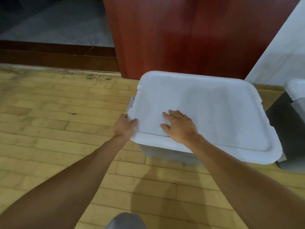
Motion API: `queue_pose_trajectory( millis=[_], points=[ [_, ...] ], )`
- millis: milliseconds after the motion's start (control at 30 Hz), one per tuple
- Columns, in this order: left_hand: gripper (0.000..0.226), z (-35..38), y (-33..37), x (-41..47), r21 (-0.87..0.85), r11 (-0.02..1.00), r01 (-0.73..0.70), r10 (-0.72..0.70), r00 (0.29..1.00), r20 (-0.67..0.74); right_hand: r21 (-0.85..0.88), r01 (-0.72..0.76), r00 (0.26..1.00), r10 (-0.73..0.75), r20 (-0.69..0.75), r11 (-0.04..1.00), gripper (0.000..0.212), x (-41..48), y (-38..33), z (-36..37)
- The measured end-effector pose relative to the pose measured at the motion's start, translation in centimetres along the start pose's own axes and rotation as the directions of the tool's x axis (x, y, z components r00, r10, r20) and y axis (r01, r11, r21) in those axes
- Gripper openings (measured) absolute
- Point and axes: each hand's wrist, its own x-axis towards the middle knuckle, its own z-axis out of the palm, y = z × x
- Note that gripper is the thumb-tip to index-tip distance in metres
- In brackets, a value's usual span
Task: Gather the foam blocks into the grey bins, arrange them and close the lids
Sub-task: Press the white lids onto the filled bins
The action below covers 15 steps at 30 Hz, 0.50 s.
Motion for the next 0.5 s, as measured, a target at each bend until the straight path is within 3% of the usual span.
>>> queue_pose_trajectory(
  millis=[100,300,400,500],
  points=[
    [0.045,-0.7,1.1,0.9,-0.102,0.989,0.107,-0.108,0.994,-0.003,0.039,-0.027,0.998,0.025,0.05,0.999,0.059,0.5,0.6,-0.2],
    [0.057,-1.6,1.8,2.8,-0.407,0.826,0.391,-0.304,0.916,0.263,0.058,-0.066,0.996,0.062,0.061,0.996,0.06,1.2,0.6,-0.2],
    [0.085,-1.0,1.7,2.7,-0.44,0.828,0.347,-0.274,0.936,0.222,0.058,-0.078,0.995,0.074,0.063,0.995,0.06,1.2,0.6,0.0],
    [0.074,-0.3,1.8,2.2,-0.404,0.874,0.27,-0.217,0.961,0.172,0.063,-0.078,0.996,0.074,0.056,0.995,0.059,1.2,0.5,-0.1]
  ],
)
